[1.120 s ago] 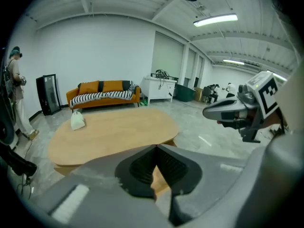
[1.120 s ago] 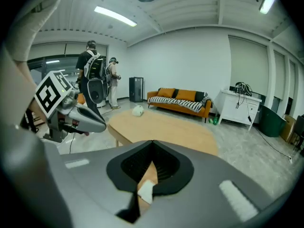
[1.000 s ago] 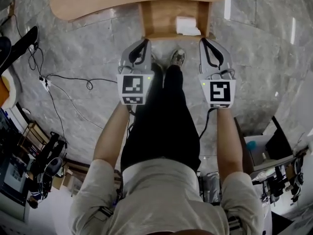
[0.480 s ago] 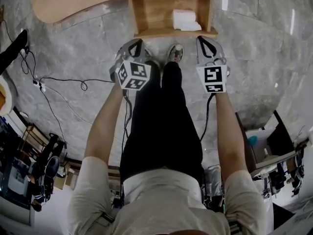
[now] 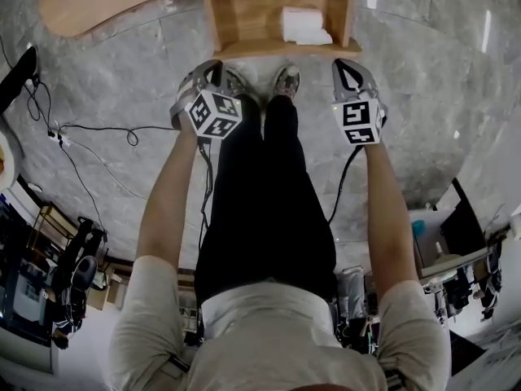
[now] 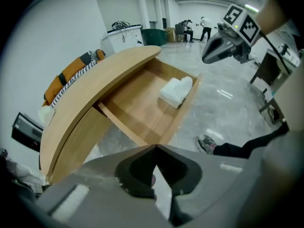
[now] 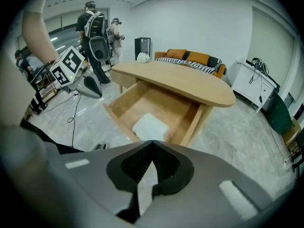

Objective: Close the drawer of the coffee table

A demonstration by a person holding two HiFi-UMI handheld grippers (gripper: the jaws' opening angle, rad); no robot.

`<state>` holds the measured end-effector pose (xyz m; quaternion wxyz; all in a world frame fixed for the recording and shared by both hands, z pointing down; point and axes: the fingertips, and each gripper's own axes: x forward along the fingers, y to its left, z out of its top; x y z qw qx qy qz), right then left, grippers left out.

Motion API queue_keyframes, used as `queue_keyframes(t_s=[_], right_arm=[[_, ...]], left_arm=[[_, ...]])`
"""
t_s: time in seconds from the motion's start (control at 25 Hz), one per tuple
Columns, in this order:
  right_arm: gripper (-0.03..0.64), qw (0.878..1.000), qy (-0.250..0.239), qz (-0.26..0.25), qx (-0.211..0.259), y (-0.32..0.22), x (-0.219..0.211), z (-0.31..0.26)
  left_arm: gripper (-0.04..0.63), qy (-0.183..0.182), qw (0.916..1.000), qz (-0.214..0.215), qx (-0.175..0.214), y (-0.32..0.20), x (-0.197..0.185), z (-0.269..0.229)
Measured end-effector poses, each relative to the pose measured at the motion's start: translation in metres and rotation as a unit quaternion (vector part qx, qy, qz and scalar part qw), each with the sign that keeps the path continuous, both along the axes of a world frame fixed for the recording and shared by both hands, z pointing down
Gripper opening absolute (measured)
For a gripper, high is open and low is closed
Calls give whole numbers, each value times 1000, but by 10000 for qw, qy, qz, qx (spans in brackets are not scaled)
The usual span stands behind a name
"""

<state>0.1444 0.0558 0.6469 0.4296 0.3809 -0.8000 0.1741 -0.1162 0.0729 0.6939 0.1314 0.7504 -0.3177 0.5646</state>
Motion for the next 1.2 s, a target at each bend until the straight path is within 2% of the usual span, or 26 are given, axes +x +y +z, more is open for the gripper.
queue_keyframes(t_s=[0.12, 0.28, 0.4, 0.56, 0.6, 0.64, 0.68, 0.72, 0.96, 1.2], right_arm=[[6, 9998, 82, -153, -92, 2, 8, 9], [6, 9996, 214, -147, -132, 1, 20, 17], [6, 9987, 371, -324, -156, 1, 24, 21], [8, 9943, 823, -665, -125, 1, 35, 33], [8, 9926, 940, -759, -115, 1, 39, 36], [48, 9907, 1047, -867, -113, 1, 42, 39], [146, 9883, 1156, -992, -123, 1, 45, 43], [169, 9850, 1286, -1139, -134, 1, 48, 48], [173, 9541, 2157, -2065, -243, 5, 57, 76], [154, 9311, 2550, -2594, -268, 1, 58, 92]], left_arm=[[21, -125, 9996, 242, 29, -1, 2, 5], [21, -116, 9998, 144, -26, -2, -1, 8], [21, -231, 9996, 172, -55, -2, -6, 13], [21, -494, 9970, 596, -102, 2, -13, 20], [57, -528, 9958, 735, -136, 4, -14, 22], [77, -550, 9946, 861, -169, 7, -14, 25], [107, -569, 9935, 962, -201, 10, -13, 28], [130, -592, 9926, 1030, -237, 12, -14, 32], [141, -773, 9904, 1119, -259, 12, -19, 44], [141, -855, 9896, 1126, -250, 4, -16, 52]])
